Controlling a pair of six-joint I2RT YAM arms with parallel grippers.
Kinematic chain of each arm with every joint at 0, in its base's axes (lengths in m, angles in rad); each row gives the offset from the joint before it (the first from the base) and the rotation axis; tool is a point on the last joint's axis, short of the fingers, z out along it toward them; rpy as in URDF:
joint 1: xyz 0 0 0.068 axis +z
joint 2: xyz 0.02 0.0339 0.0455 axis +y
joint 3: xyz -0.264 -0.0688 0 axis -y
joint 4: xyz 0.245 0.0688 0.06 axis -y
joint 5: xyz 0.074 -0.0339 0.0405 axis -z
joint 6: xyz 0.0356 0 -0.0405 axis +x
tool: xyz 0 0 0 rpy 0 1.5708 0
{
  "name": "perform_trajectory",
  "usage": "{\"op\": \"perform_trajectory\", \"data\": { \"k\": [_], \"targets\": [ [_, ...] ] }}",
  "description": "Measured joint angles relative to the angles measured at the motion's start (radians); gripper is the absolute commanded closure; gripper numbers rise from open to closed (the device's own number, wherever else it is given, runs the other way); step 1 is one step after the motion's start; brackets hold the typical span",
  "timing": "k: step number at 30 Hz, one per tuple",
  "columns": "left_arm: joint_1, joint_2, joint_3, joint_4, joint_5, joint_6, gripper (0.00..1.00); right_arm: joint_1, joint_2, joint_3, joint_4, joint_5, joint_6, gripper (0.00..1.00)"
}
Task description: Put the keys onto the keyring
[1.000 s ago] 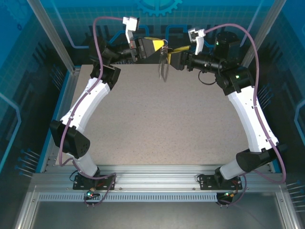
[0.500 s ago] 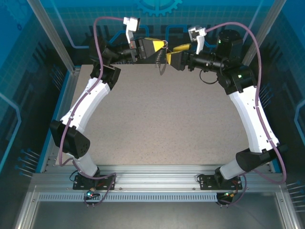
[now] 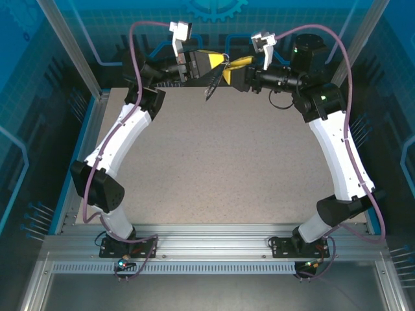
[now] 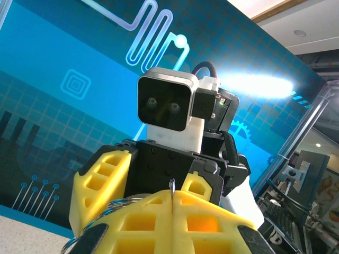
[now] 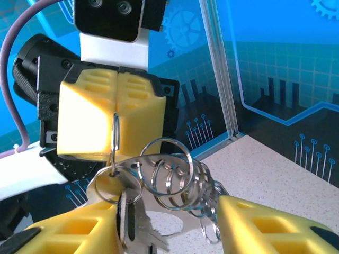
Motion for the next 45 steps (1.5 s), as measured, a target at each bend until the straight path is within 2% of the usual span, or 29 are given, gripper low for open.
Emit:
{"op": "perform_trajectory", "data": {
  "k": [8, 10, 16, 34, 41, 45],
  "targets": [
    [0.000, 0.013, 0.023, 0.019, 0.008, -0.008, 1.00, 0.000, -0.002, -0.045, 0.001, -0.038, 0.005, 0.75],
    [0.000, 0.014, 0.024, 0.022, 0.008, -0.017, 1.00, 0.000, -0.002, -0.054, 0.002, -0.039, 0.007, 0.85],
    [0.000, 0.019, 0.024, 0.022, 0.007, -0.025, 1.00, -0.001, -0.021, -0.059, 0.002, -0.050, 0.005, 1.00],
    [-0.005, 0.021, 0.024, 0.002, 0.012, -0.014, 1.00, -0.024, -0.064, -0.070, -0.042, -0.006, -0.020, 1.00],
    [-0.009, 0.019, 0.021, -0.113, 0.018, 0.098, 1.00, -0.024, -0.055, -0.025, -0.124, 0.058, -0.050, 1.00],
    [-0.011, 0.003, 0.021, -0.237, 0.015, 0.214, 1.00, -0.024, -0.037, 0.000, -0.173, 0.092, -0.063, 1.00]
  ]
}}
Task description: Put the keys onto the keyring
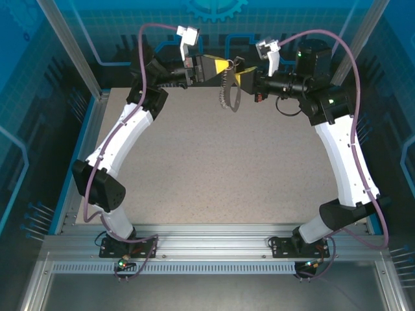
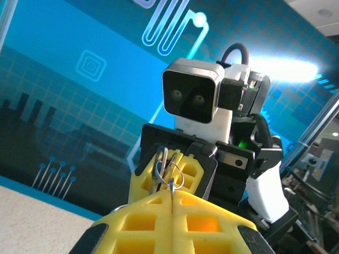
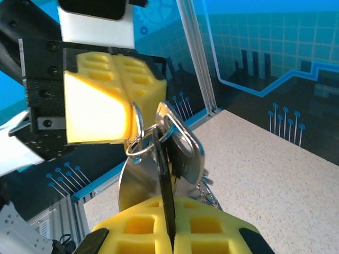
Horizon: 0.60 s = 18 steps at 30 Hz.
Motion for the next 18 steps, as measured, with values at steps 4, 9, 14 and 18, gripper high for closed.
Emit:
{"op": "perform_trajectory", "data": {
  "k": [4, 9, 14, 18],
  "targets": [
    [0.000, -0.029, 0.000, -0.144, -0.017, 0.126, 1.00, 0.000, 0.027, 0.026, -0.041, 0.009, -0.014, 1.00],
    [0.000, -0.053, 0.000, -0.285, -0.048, 0.260, 1.00, 0.002, 0.051, 0.047, -0.077, 0.013, -0.031, 1.00],
    [0.000, -0.063, 0.001, -0.383, -0.073, 0.356, 1.00, 0.003, 0.064, 0.048, -0.098, 0.018, -0.037, 1.00],
    [0.000, -0.063, 0.001, -0.407, -0.088, 0.391, 1.00, 0.005, 0.066, 0.048, -0.108, 0.028, -0.042, 1.00]
  ]
}}
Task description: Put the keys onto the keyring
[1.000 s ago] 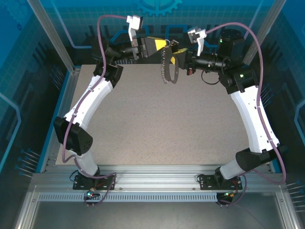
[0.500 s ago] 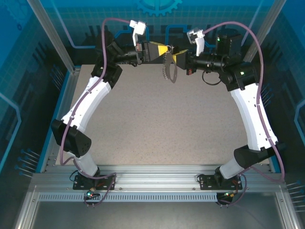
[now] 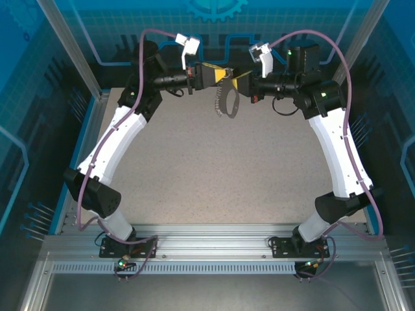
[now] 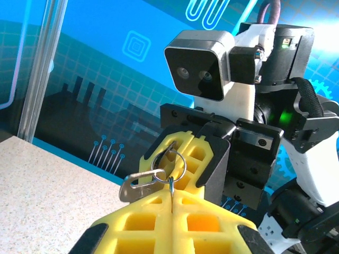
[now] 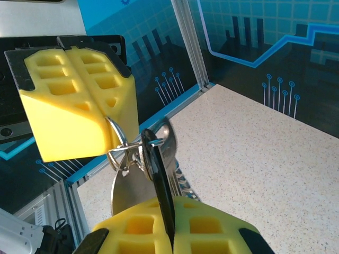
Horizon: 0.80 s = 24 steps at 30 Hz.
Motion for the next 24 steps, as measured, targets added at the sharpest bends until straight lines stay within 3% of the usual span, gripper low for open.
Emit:
{"op": "perform_trajectory", "data": {
  "k": [24],
  "targets": [
    [-0.002, -0.011, 0.000, -0.025, -0.050, 0.018, 1.00, 0.045, -0.050, -0.089, 0.005, 0.139, -0.078, 1.00]
  ]
}}
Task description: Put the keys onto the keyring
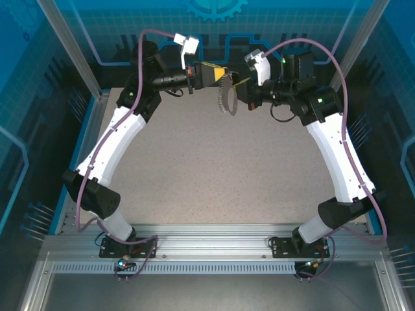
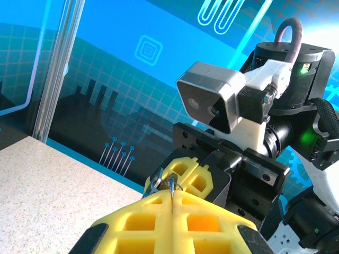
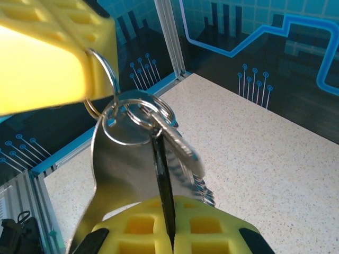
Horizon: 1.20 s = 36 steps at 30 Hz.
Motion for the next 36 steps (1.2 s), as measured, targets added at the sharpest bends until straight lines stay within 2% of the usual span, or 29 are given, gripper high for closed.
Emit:
{"op": "perform_trajectory", "data": {
  "k": [13, 19, 28, 36],
  "targets": [
    [-0.006, -0.022, 0.000, -0.046, -0.018, 0.063, 1.00, 0.023, 0.111, 0.213, -0.068, -0.002, -0.011, 1.00],
    [-0.006, -0.023, 0.000, -0.060, -0.031, 0.070, 1.00, 0.025, 0.108, 0.195, -0.073, 0.019, -0.016, 1.00],
    [-0.007, -0.026, -0.001, -0.104, -0.064, 0.097, 1.00, 0.026, 0.026, 0.014, -0.043, 0.051, -0.019, 1.00],
    [-0.009, -0.028, -0.001, -0.107, -0.064, 0.097, 1.00, 0.027, 0.017, 0.022, -0.034, 0.054, -0.019, 1.00]
  ]
}}
